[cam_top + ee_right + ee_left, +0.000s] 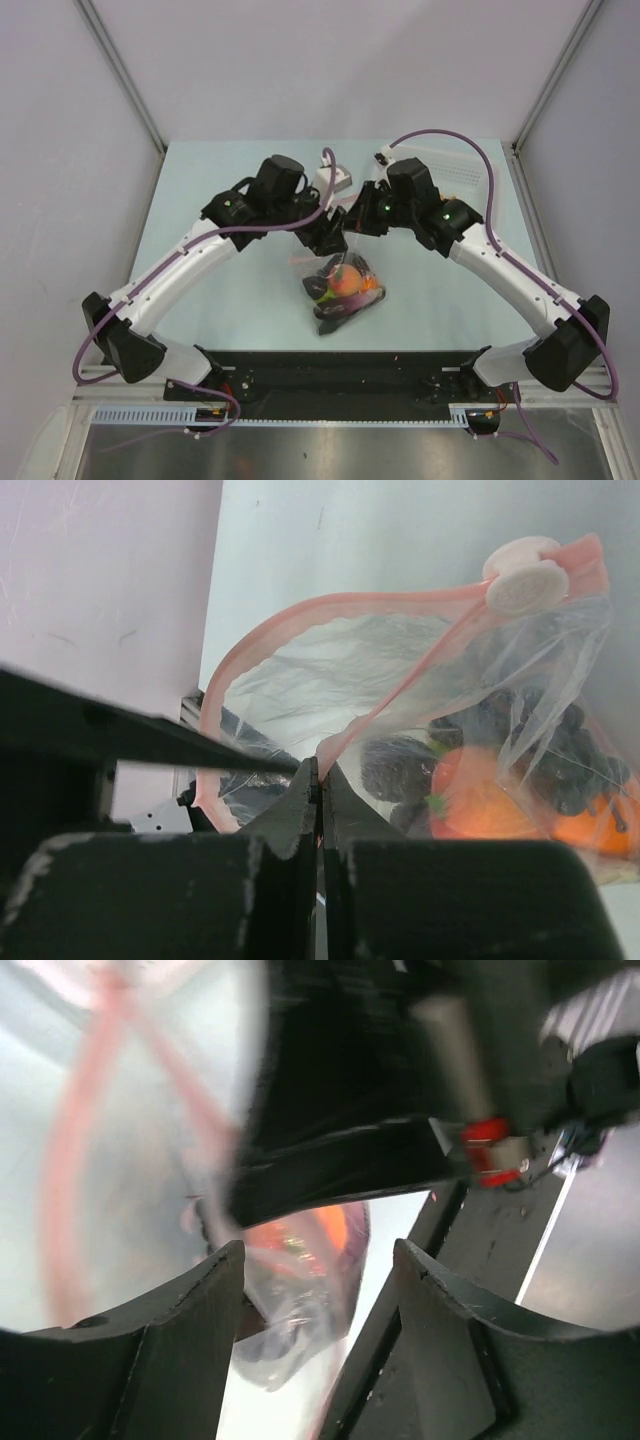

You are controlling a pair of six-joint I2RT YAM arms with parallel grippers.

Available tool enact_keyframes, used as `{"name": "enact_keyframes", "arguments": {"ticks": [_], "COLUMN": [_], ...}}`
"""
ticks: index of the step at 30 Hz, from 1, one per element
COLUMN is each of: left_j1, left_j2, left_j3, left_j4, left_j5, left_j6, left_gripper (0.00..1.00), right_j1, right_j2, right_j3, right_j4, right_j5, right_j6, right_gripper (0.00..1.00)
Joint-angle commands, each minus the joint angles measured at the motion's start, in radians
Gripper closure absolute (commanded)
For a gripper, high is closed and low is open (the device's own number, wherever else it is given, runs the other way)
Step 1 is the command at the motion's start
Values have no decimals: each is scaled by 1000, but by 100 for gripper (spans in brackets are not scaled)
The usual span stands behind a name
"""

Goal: Place the food in the zip-top bag and seal the zipper
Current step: Adjust the zipper food storage bag at the center of the board.

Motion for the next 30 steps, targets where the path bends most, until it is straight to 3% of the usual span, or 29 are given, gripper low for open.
{"name": "enact_keyframes", "arguments": {"ticks": [1,3,6,7,8,11,12,15,18,21,26,30], "left_j1": [-126,-134,-134,-134,-134,-134,-134,-134,-135,-134,-135,-135], "left_j2": [3,9,3,-2,-17,-78,-98,-161,-239,-302,-428,-490], "left_j3": [30,25,25,21,9,-51,-68,-126,-185,-255,-363,-419], "left_j4": [-34,-50,-87,-92,-101,-83,-72,-46,-14,44,123,156], "left_j5": [-178,-196,-195,-189,-161,-140,-146,-138,-108,-63,9,69], "left_j6": [138,155,191,196,208,254,265,300,329,346,398,457], "left_gripper": [35,40,69,90,98,100,100,100,100,100,100,100], "right_j1": [12,12,12,12,12,-28,-52,-153,-242,-335,-398,-389], "right_j2": [-52,-60,-95,-107,-125,-168,-188,-263,-308,-326,-360,-354], "right_j3": [4,4,1,-2,-5,-13,-31,-62,-88,-146,-255,-296], "right_j4": [69,68,46,39,39,14,15,17,-30,-69,-8,106], "right_j5": [15,11,0,-8,-21,-168,-271,-432,-472,-573,-710,-762], "right_j6": [-16,-56,-142,-168,-197,-382,-457,-586,-781,-962,-1264,-1294], "right_gripper": [100,100,92,90,87,59,33,7,0,0,11,16]}}
